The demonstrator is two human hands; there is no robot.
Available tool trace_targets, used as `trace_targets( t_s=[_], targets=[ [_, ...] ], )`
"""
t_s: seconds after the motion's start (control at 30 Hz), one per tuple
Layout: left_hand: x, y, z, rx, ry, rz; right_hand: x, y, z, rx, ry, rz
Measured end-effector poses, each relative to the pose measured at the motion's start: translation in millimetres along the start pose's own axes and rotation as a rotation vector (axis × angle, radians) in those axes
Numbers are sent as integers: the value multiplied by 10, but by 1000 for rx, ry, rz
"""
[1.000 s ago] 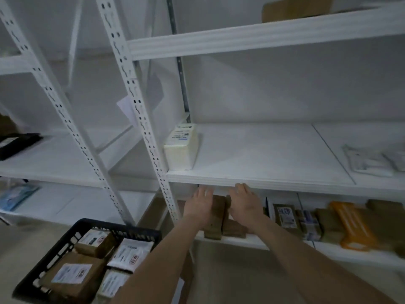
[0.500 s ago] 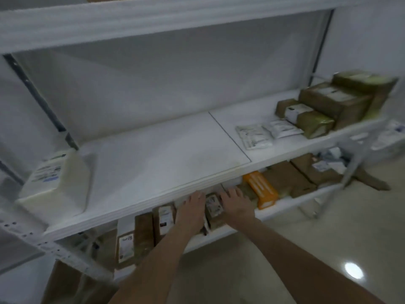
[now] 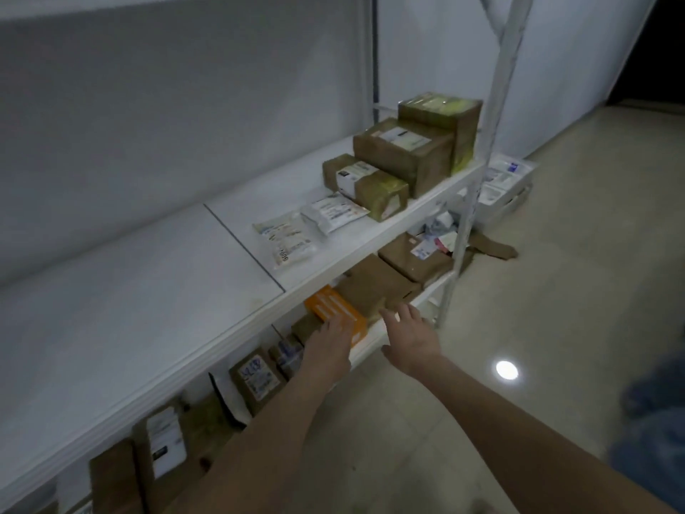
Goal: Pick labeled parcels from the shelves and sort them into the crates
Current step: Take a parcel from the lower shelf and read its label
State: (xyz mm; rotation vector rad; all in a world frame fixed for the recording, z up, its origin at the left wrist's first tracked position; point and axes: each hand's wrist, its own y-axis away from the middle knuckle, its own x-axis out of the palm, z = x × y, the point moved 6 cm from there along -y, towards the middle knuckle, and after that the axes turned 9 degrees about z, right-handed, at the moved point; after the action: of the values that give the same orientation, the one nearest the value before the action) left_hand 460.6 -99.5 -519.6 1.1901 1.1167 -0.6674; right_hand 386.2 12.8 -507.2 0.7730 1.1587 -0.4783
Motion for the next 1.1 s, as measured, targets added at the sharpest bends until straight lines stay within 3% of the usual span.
trace_targets(
  t_s=[0.3,0.47,0.7,0.97,1.1],
  targets=[
    [-51,-1415,-1539,-45,123,107,-94,-748,-1966,17,-46,72],
    [-92,-2073,-2058,-42,150,125,-103,-1187,-2634,10,-35,97],
    [11,-3173,-2285,-57,205,136,-19,-2140,-3167,-6,-18,151],
    [492,-4290,-2254,-159,288,274,378,-3291,-3727,-17,-26,253],
    [645,-4760,-2172,-234,328,243,621,-3780,-3870,-61,-26,284]
  ],
)
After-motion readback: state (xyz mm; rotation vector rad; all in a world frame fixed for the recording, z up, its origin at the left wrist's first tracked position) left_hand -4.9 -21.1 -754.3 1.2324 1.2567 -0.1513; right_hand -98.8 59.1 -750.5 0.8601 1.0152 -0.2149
